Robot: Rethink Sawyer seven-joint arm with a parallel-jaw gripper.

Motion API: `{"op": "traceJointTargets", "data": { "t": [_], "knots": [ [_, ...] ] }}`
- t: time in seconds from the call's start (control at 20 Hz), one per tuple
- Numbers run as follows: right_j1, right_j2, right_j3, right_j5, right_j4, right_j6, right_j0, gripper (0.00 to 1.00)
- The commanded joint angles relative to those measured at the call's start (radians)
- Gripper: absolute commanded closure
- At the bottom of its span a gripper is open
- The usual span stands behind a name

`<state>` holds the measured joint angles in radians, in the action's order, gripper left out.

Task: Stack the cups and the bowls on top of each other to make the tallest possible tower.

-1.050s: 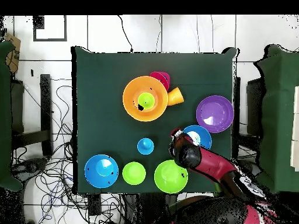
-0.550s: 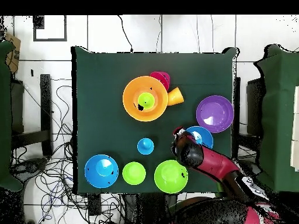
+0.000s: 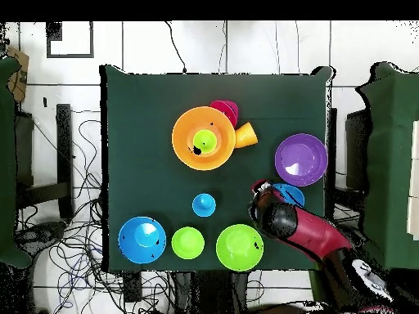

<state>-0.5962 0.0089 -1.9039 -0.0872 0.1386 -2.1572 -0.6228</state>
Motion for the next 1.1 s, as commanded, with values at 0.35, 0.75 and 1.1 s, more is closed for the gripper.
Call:
{"op": "traceJointTargets", "data": {
  "t": [0.35,0.75,1.1],
  "knots": [
    [-0.34,-0.001,0.001,-0.438,-0.034,-0.021,0.058,1.0],
    [-0.409,-0.017,0.098,-0.626,-0.049,-0.067,0.132,1.0],
    [-0.396,-0.031,0.23,-0.767,-0.089,-0.165,0.203,1.0]
  ]
}}
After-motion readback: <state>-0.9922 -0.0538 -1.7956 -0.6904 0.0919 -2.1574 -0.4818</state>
